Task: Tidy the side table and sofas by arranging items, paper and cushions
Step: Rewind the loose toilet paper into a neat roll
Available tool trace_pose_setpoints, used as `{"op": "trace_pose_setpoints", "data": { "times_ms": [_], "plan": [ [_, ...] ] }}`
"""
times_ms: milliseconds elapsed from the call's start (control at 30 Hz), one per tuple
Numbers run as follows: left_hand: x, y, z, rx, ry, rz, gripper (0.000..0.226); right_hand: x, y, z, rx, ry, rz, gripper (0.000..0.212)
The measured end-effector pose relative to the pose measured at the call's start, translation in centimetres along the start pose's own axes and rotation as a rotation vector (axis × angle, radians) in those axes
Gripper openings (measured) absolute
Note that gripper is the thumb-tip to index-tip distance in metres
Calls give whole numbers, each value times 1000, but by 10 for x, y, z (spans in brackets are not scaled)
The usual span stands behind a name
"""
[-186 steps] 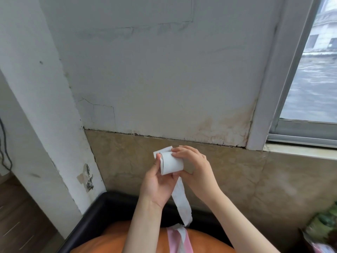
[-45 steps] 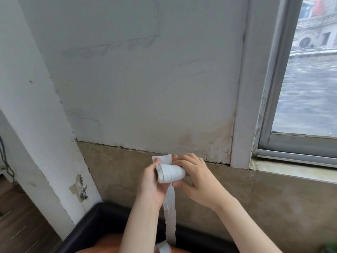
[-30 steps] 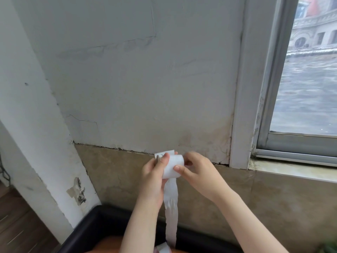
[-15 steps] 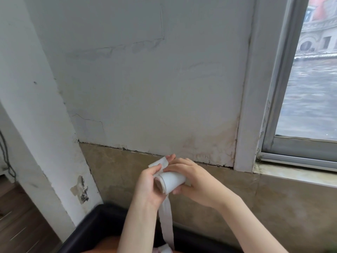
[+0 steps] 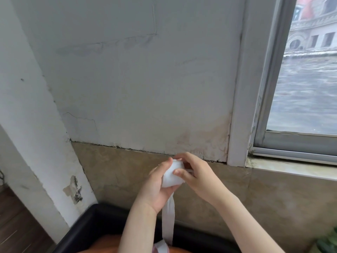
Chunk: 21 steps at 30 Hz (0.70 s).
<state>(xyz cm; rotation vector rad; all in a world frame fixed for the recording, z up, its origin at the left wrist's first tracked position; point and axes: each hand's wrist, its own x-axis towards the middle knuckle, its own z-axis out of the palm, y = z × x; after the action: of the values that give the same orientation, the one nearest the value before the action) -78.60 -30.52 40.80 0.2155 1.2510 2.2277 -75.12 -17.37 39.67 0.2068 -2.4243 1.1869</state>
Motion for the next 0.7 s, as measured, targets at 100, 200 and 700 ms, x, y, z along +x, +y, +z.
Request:
{"op": "trace_pose_setpoints", "data": {
  "times_ms": [100,200,700],
  "plan": [
    [3,-1,7,-71,112,-25,34,-4,6,3,-203,96,-116,45],
    [4,-2,11,-142,204,-54,34,-8,11,5,-365,46,-193,64],
    [8,-3,12,-250,158,-85,62,-3,10,-4,-370,52,-241,55]
  ]
}}
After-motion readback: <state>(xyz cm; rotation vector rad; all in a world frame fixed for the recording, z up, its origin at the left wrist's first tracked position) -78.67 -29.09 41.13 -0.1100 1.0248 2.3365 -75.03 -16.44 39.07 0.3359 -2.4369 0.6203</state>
